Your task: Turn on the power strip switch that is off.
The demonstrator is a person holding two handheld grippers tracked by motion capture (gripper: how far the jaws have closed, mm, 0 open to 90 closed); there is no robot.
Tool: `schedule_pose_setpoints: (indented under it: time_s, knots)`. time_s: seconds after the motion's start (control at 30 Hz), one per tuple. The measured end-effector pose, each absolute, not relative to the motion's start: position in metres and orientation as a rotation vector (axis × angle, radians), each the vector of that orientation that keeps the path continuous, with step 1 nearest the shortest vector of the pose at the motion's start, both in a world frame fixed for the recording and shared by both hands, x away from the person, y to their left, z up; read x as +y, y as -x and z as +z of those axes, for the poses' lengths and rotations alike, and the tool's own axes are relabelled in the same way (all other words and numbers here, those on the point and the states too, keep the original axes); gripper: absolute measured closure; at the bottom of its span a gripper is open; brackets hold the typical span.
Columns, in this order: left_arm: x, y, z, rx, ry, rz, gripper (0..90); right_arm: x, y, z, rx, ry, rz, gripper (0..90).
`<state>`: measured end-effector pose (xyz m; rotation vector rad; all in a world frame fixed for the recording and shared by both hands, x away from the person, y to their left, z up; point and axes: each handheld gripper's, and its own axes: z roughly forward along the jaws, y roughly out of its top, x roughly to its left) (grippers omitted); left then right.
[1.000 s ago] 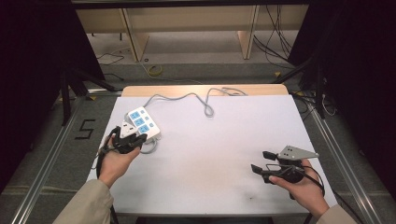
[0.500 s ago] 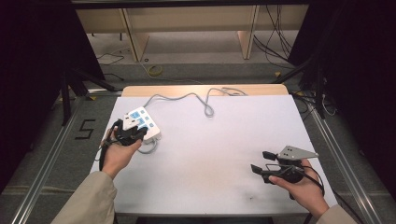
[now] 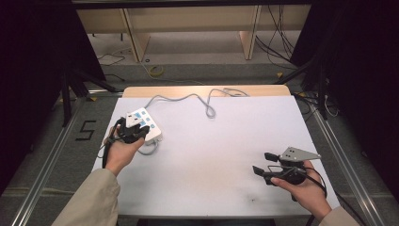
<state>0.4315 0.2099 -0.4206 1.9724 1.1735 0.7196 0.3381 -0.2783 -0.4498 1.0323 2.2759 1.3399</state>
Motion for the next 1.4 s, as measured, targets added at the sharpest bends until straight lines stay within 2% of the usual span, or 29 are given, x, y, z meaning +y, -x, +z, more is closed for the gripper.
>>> schedule_pose_setpoints:
  time_s: [1.4]
  knots:
    - [0.204,-0.464,-0.42,1.213,-1.989,0.731,89.7,-0.279,-0.338,-0.45,2.282,-1.02,1.333,28.4]
